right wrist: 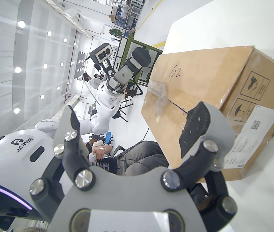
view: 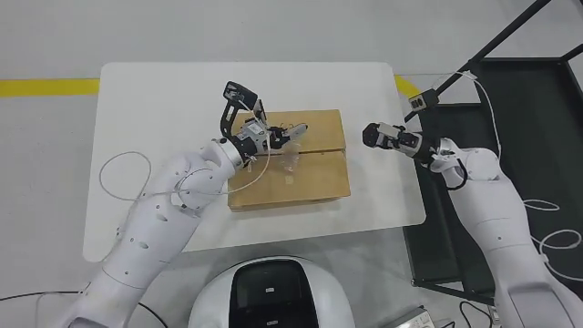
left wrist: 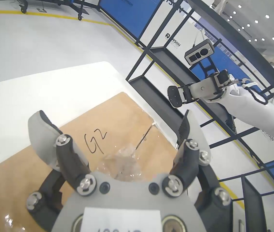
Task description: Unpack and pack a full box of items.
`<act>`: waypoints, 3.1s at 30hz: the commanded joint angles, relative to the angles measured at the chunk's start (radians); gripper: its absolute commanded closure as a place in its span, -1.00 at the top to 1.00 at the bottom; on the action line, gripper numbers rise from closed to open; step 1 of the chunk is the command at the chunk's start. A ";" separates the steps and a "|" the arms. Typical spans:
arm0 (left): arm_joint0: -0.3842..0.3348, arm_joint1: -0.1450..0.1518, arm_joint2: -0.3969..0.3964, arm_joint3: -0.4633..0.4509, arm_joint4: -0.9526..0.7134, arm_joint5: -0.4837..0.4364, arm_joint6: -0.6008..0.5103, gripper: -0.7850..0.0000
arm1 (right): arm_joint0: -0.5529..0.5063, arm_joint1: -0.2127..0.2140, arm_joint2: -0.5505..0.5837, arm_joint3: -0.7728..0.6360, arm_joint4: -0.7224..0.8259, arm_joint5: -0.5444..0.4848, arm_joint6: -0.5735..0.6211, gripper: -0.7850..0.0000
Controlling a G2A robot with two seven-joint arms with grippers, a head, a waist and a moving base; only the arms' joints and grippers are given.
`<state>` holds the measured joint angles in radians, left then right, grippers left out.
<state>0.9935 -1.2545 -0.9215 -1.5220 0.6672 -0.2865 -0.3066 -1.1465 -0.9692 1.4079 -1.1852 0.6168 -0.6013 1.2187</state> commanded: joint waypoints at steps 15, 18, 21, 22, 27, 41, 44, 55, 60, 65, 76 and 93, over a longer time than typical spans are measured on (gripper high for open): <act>0.032 0.000 0.046 -0.065 0.107 0.000 -0.156 1.00 | 0.017 -0.008 -0.036 0.010 0.002 0.008 0.008 1.00; 0.037 0.003 0.039 -0.071 0.050 -0.043 -0.227 1.00 | 0.018 -0.009 -0.039 0.014 -0.002 0.010 0.009 1.00; 0.027 0.003 0.033 -0.062 0.013 -0.067 -0.266 1.00 | 0.020 -0.009 -0.041 0.016 -0.002 0.011 0.008 1.00; 0.024 0.002 0.036 -0.057 0.000 -0.076 -0.274 1.00 | 0.020 -0.010 -0.042 0.016 -0.001 0.009 0.009 1.00; -0.006 -0.006 0.050 -0.025 -0.014 -0.074 -0.280 1.00 | 0.015 -0.011 -0.042 0.013 0.004 0.003 0.003 1.00; -0.081 -0.042 0.113 0.077 -0.018 -0.017 -0.257 0.73 | -0.003 -0.007 -0.024 0.009 0.008 0.005 0.001 1.00; -0.089 -0.047 0.118 0.088 -0.017 -0.016 -0.250 0.52 | -0.004 -0.007 -0.022 0.007 0.006 0.008 0.000 1.00; -0.077 -0.049 0.106 0.074 -0.004 -0.027 -0.251 -0.14 | 0.001 -0.008 -0.025 0.008 0.003 0.019 0.001 1.00; -0.078 -0.052 0.105 0.080 -0.009 -0.024 -0.248 -0.22 | 0.004 -0.009 -0.026 0.014 0.003 0.022 -0.001 1.00; -0.071 -0.053 0.097 0.064 -0.045 -0.073 -0.248 -0.21 | 0.006 -0.010 -0.026 0.018 0.006 0.023 0.000 1.00; -0.057 -0.053 0.054 0.057 -0.074 -0.093 -0.166 1.00 | 0.010 -0.010 -0.028 0.022 -0.003 0.029 0.002 1.00; -0.183 -0.102 0.119 0.245 -0.255 -0.056 -0.283 1.00 | 0.044 -0.019 -0.065 0.042 -0.004 0.042 0.021 1.00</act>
<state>0.8242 -1.3512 -0.8124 -1.2936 0.4204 -0.3401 -0.5853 -1.1019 -0.9887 1.3421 -1.1451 0.6117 -0.5582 1.2399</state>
